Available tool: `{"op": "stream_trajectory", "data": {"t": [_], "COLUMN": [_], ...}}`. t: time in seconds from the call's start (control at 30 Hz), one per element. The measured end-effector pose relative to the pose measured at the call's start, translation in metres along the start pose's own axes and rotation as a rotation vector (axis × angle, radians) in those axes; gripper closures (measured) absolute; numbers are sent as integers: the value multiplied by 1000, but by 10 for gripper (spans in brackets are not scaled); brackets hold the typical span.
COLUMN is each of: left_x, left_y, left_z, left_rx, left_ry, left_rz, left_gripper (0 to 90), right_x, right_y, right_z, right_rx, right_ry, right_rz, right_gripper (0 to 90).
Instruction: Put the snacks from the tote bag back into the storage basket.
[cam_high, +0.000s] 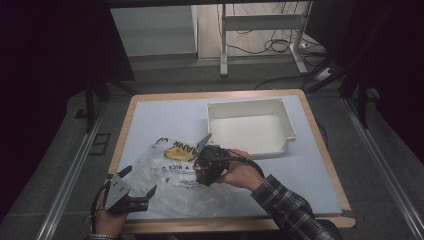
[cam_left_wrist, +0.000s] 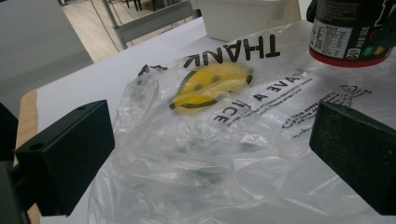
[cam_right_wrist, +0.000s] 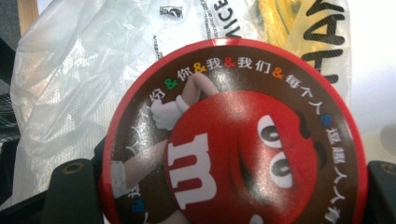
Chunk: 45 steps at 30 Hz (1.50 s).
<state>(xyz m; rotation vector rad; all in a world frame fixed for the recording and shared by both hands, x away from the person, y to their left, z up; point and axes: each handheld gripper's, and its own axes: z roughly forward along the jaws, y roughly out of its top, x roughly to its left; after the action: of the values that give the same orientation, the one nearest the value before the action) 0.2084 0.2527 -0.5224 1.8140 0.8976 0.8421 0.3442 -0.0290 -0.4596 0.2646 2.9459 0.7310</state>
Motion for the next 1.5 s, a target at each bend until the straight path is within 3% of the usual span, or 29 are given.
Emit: {"op": "stream_trajectory", "data": {"t": [0.8,1.5], "left_x": [0,-1], "left_y": [0,0], "left_z": [1,0], "left_rx": [4,4], "left_ry": [0,1], "left_rz": [4,7], "left_gripper": [0,0], "right_x": [-10,-27], "right_y": [-22,-38], "right_z": [-20,-35], "right_rx": [-7,-6], "right_ry": [-32,-63], "right_rz": [19,31], "right_gripper": [257,257]}}
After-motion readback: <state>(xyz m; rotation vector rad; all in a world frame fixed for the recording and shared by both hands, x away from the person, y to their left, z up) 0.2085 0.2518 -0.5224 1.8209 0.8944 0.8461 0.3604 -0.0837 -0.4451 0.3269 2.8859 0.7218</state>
